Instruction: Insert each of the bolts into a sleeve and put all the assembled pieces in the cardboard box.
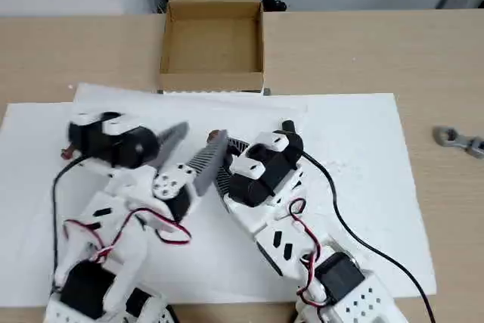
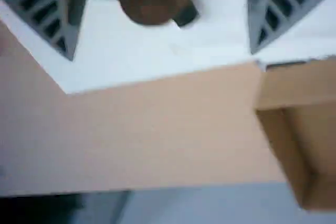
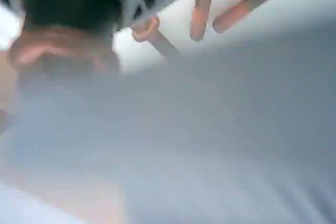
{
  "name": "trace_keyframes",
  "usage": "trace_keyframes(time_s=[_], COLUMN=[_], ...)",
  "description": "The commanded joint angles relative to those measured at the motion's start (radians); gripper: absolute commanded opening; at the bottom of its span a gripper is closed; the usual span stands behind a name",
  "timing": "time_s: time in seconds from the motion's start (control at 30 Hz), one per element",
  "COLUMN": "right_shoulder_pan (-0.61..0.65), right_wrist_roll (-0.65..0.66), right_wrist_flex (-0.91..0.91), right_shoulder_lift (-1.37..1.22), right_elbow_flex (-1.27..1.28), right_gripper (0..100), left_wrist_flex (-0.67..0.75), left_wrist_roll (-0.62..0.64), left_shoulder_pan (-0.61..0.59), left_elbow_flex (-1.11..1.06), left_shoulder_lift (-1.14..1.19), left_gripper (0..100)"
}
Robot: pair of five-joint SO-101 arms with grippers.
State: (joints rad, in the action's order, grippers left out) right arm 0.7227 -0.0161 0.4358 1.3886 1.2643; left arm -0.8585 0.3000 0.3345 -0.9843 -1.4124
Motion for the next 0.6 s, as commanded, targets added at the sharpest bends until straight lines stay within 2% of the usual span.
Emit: trace_keyframes(time_s=[0.0, 0.07, 0.1, 0.3, 0.43, 0.57], right_shoulder_pan=[-0.045, -0.088, -0.110, -0.193, -0.225, -0.251], right_wrist_roll=[-0.005, -0.003, 0.000, 0.038, 0.038, 0.038], right_wrist_flex=[-0.030, -0.077, -0.105, -0.165, -0.160, -0.156], right_shoulder_lift=[-0.021, -0.090, -0.136, -0.466, -0.665, -0.829], right_elbow_flex=[-0.035, -0.035, -0.041, -0.215, -0.396, -0.569], right_gripper=[0.3, 0.3, 0.3, 0.3, 0.3, 0.3], left_wrist_flex=[-0.031, -0.034, -0.034, -0.043, -0.126, -0.170], left_wrist_roll=[-0.043, -0.046, -0.046, -0.043, -0.052, -0.130], left_shoulder_pan=[-0.063, -0.126, -0.157, -0.322, -0.445, -0.552], left_elbow_flex=[0.076, 0.082, 0.079, 0.039, -0.024, -0.097], left_shoulder_lift=[-0.008, -0.009, -0.009, -0.009, -0.009, -0.009], left_gripper=[11, 1, 0, 1, 1, 1])
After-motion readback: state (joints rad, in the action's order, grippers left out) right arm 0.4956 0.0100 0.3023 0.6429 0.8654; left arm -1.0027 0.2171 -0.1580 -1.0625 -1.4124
